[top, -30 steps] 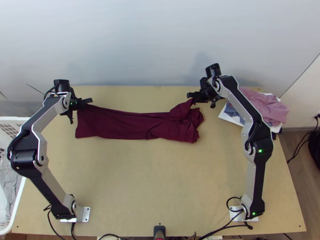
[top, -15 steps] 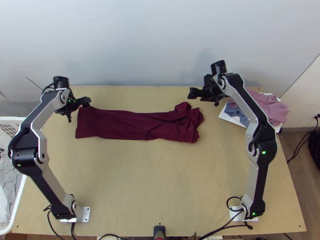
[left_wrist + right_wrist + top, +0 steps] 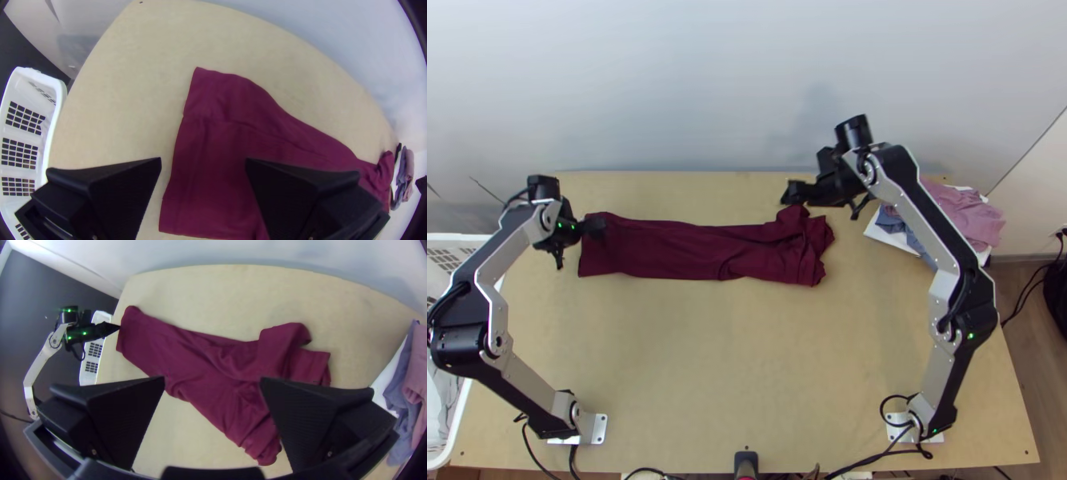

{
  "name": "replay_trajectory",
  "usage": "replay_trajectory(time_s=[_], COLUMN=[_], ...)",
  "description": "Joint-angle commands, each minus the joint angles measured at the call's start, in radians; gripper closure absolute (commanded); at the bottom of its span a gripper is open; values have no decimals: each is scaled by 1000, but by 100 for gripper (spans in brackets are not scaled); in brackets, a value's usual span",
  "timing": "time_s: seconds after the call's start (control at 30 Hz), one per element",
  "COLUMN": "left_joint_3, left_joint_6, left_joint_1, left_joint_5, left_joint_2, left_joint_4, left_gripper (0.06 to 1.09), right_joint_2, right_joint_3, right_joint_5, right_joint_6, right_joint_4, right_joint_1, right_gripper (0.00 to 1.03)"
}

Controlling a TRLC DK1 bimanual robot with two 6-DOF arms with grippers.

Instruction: Fold the t-shirt

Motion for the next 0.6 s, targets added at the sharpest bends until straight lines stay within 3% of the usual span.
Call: replay_trajectory(time_s=[0.0,0.57], left_joint_3=[-102,-60], left_joint_6=[13,1], left_joint_1=[-5,-57], left_joint_5=[-2,-20], left_joint_2=[-31,84], left_joint_4=[77,119], left_gripper=[16,17], right_joint_2=[-56,-10], right_joint_3=[-79,-42], right_joint_5=[-14,-24], right_joint_6=[-7,-15], right_joint_4=[-16,-13], right_joint_1=[95,192], right_gripper=[3,3])
